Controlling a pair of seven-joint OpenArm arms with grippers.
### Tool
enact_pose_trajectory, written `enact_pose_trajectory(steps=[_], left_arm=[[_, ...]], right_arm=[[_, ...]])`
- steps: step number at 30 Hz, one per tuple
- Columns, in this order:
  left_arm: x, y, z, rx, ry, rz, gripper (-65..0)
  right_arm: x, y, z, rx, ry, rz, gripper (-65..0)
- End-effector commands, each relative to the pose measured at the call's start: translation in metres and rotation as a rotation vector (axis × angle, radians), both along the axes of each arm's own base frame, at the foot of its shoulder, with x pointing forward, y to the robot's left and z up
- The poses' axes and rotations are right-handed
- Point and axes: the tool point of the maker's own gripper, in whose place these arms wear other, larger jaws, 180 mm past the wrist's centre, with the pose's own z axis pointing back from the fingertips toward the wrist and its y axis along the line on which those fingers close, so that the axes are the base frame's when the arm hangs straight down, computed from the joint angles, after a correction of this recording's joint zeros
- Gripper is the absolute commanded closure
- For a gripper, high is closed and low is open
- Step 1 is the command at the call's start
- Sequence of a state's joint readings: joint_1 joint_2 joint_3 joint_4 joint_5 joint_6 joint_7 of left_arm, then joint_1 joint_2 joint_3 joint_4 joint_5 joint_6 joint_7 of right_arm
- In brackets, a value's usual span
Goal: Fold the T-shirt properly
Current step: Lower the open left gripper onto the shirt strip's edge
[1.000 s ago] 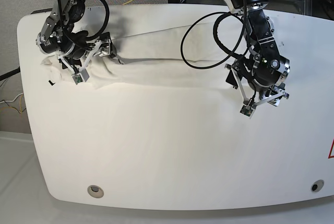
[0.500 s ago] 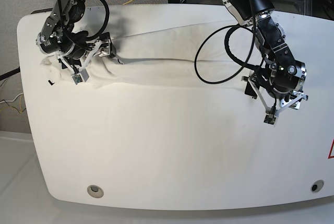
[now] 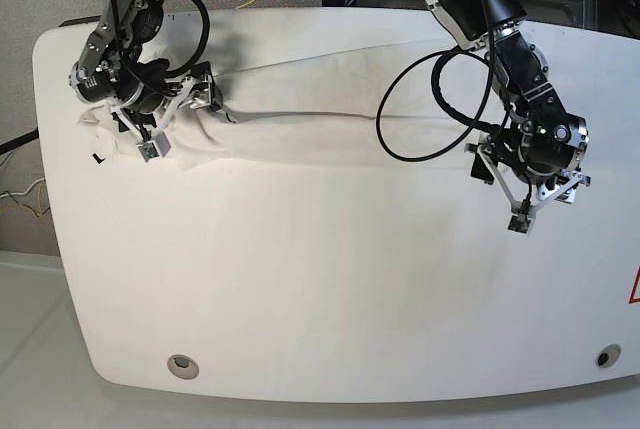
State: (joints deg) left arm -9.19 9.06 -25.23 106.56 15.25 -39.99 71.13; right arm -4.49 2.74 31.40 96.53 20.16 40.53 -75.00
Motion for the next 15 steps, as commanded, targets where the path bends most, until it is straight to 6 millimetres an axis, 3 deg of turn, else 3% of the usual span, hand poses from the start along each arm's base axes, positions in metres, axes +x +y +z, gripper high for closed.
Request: enact_pose_trajectory(steps=[1,7,15], left_arm=[[0.002,0.004,-0.010,-0.046,0.008,0.023,-47.4],[-0.006,-0.008,-0.049,-0.234,0.063,0.047,-47.4],[-0.002,-0.009,-0.054,-0.322,0.041,0.038,-47.4]], right_arm=[[-0.016,-0.010,-0.009,-0.050,0.090,0.001,-64.4],[-0.017,-0.011,-0.009,-0.051,0.091,0.001,-64.4],[-0.018,-0.011,-0.010,-0.051,0.093,0.001,-64.4]])
